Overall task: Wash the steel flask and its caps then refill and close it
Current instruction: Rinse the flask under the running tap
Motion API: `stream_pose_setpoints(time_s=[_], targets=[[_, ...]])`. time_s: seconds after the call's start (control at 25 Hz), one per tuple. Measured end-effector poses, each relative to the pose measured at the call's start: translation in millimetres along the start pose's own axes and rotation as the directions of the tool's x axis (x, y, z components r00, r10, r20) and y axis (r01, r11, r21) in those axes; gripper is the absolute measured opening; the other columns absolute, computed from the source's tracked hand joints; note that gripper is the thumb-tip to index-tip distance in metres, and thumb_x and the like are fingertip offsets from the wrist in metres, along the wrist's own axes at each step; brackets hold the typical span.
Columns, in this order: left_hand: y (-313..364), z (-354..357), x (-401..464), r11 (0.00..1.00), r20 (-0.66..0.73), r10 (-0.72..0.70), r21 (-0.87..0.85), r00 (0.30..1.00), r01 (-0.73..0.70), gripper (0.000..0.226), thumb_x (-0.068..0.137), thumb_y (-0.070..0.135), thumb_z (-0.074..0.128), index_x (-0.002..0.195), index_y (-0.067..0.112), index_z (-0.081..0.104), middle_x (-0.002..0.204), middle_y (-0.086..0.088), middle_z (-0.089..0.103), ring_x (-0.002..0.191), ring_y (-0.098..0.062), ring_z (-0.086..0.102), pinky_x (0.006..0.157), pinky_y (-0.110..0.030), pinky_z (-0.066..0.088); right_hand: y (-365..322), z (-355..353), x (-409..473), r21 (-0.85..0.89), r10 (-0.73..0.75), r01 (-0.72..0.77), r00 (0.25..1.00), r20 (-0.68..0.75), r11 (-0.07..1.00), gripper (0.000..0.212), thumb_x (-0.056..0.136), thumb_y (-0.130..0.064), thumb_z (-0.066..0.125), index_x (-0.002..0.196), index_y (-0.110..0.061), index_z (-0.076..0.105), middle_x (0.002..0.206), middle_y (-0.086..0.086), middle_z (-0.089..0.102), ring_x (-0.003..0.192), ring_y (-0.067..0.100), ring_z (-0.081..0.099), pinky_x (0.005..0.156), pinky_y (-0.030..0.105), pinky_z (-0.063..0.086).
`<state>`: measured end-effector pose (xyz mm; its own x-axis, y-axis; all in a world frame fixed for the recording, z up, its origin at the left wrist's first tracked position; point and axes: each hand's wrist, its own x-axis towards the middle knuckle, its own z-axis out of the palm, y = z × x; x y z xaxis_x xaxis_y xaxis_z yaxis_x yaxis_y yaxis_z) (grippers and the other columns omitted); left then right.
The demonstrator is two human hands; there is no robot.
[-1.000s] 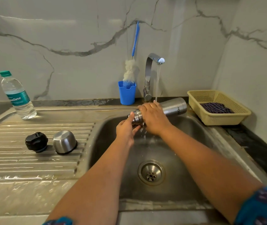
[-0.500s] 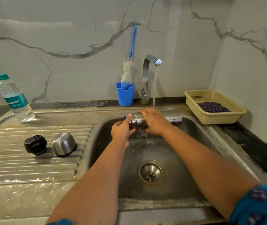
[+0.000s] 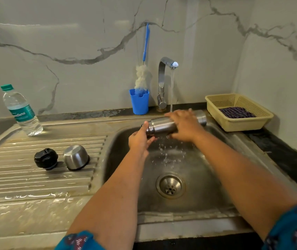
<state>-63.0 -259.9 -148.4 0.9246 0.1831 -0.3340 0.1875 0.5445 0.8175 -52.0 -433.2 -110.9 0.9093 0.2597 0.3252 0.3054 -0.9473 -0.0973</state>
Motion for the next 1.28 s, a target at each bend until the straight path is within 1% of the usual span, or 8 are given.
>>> stream_pose_setpoints(time_s=[0.12,0.24,0.56,0.76,0.96,1.12,1.2,1.28], targets=[[9,-10,-3,1.000,0.030,-0.014,-0.012,0.999,0.014,0.043,0.087,0.029,0.073,0.121,0.008,0.058,0.112,-0.016,0.068,0.094,-0.027,0.073,0.081,-0.032,0.061,47,-11,-7,0.363,0.388,-0.400,0.915,0.110,0.842,0.088,0.072,-0.070,0.065,0.144,-0.029,0.034,0.149,0.008,0.033,0.135,0.030,0.035,0.111,0.051,0.032],[17,-18,-8,0.994,0.175,-0.034,-0.094,0.984,0.052,0.035,0.092,0.023,0.067,0.121,0.006,0.059,0.115,-0.016,0.068,0.106,-0.027,0.068,0.087,-0.034,0.058,36,-12,-7,0.902,0.526,-0.402,0.807,0.268,0.156,0.074,0.080,-0.055,0.068,0.137,-0.022,0.035,0.143,0.010,0.040,0.123,0.030,0.048,0.089,0.044,0.054],[17,-9,-14,0.946,0.201,0.020,-0.322,0.979,0.047,0.051,0.078,0.022,0.077,0.122,0.005,0.058,0.115,-0.016,0.069,0.109,-0.028,0.067,0.099,-0.039,0.054,18,-2,-10,0.811,0.480,-0.136,0.746,0.462,-0.569,0.071,0.082,-0.029,0.073,0.141,-0.020,0.035,0.133,0.015,0.047,0.117,0.037,0.052,0.081,0.053,0.056],[10,-5,-2,0.942,0.131,-0.092,-0.309,0.987,0.129,0.076,0.067,0.039,0.081,0.127,0.005,0.051,0.121,-0.022,0.061,0.113,-0.036,0.063,0.094,-0.047,0.056,14,1,-3,0.722,0.391,-0.059,0.809,0.439,-0.690,0.055,0.082,-0.014,0.073,0.129,-0.009,0.045,0.124,0.020,0.054,0.111,0.035,0.055,0.096,0.052,0.049],[12,-12,1,0.954,0.102,-0.139,-0.252,0.985,0.161,0.069,0.077,0.046,0.076,0.128,0.006,0.052,0.120,-0.022,0.062,0.107,-0.035,0.066,0.086,-0.043,0.060,28,0,0,0.883,0.409,-0.126,0.851,0.331,-0.452,0.047,0.089,-0.011,0.065,0.134,-0.016,0.052,0.121,0.009,0.060,0.115,0.025,0.055,0.096,0.035,0.048],[16,-12,0,0.954,0.107,-0.050,-0.290,0.993,0.079,0.059,0.083,0.029,0.076,0.130,0.006,0.050,0.123,-0.021,0.060,0.110,-0.032,0.064,0.089,-0.045,0.059,31,12,3,0.869,0.488,-0.340,0.863,0.135,0.361,0.060,0.096,-0.038,0.053,0.149,-0.023,0.028,0.147,0.007,0.041,0.135,0.027,0.038,0.113,0.046,0.031],[15,-10,0,0.970,0.105,-0.026,-0.238,0.994,0.050,0.057,0.085,0.030,0.075,0.131,0.009,0.051,0.125,-0.019,0.061,0.110,-0.031,0.064,0.083,-0.042,0.061,24,20,0,0.503,0.419,-0.335,0.906,-0.062,0.797,0.068,0.099,-0.045,0.040,0.154,-0.018,0.009,0.160,0.006,0.014,0.147,0.028,0.013,0.118,0.045,0.014],[12,-9,0,0.984,0.088,-0.007,-0.175,0.996,0.022,0.059,0.085,0.030,0.075,0.134,0.012,0.049,0.126,-0.018,0.060,0.111,-0.031,0.064,0.087,-0.042,0.060,5,23,-5,0.189,0.208,-0.184,0.971,-0.116,0.964,0.069,0.100,-0.050,0.028,0.154,-0.017,0.002,0.162,0.003,0.001,0.148,0.023,-0.003,0.119,0.045,-0.002]])
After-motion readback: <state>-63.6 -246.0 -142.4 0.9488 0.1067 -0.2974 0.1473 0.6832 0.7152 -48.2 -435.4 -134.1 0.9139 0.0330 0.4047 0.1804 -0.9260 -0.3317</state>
